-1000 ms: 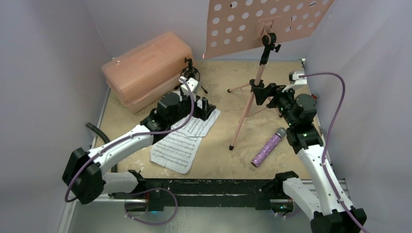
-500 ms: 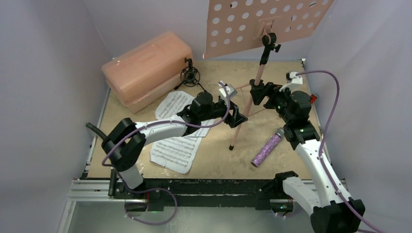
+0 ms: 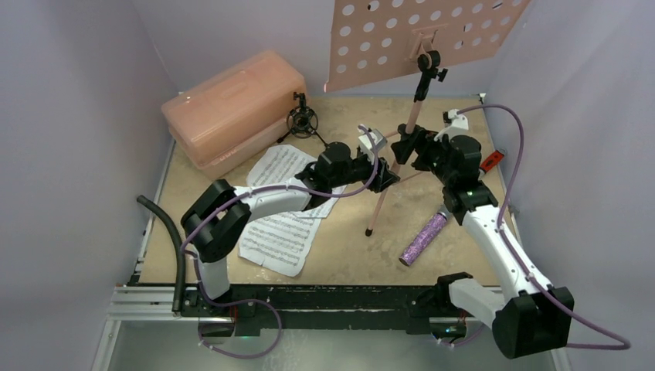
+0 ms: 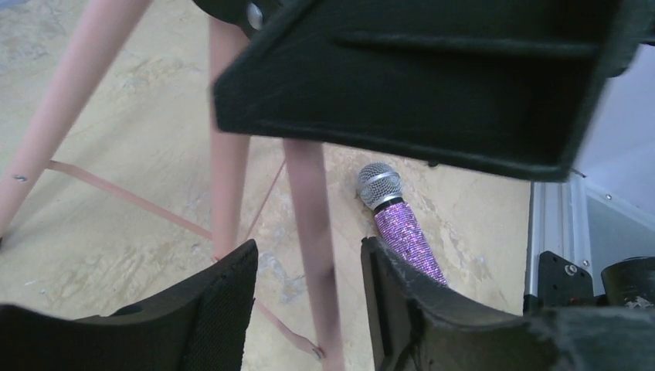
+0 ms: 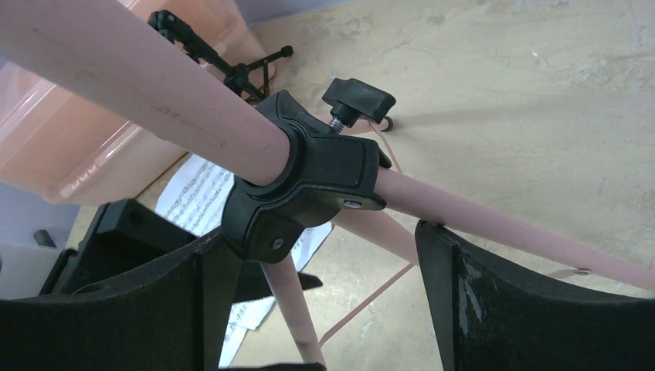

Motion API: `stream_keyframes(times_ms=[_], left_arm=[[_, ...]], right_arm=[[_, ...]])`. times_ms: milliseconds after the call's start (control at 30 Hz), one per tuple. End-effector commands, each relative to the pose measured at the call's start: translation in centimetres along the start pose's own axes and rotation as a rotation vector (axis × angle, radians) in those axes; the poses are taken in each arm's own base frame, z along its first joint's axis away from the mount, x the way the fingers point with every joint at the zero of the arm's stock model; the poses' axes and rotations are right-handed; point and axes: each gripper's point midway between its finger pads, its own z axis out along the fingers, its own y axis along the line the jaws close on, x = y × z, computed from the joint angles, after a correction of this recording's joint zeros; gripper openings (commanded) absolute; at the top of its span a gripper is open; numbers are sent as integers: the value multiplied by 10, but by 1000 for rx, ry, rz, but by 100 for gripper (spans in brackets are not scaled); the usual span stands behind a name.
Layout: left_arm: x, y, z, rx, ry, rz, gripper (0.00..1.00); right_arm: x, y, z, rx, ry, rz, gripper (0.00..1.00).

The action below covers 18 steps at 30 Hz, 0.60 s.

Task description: Set up the instrument practice props

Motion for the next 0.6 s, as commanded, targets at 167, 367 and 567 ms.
stream_keyframes(times_ms=[167, 367, 567], left_arm=[[-18, -17, 16, 66, -37, 68, 24], [-15, -16, 17, 55, -20, 73, 0], [-12, -22, 18, 48, -21, 54, 0]], right_arm=[[-36, 11, 25, -24, -69, -16, 82], [-48, 12, 32, -28, -95, -58, 77], [-45, 14, 33, -48, -87, -80, 69]])
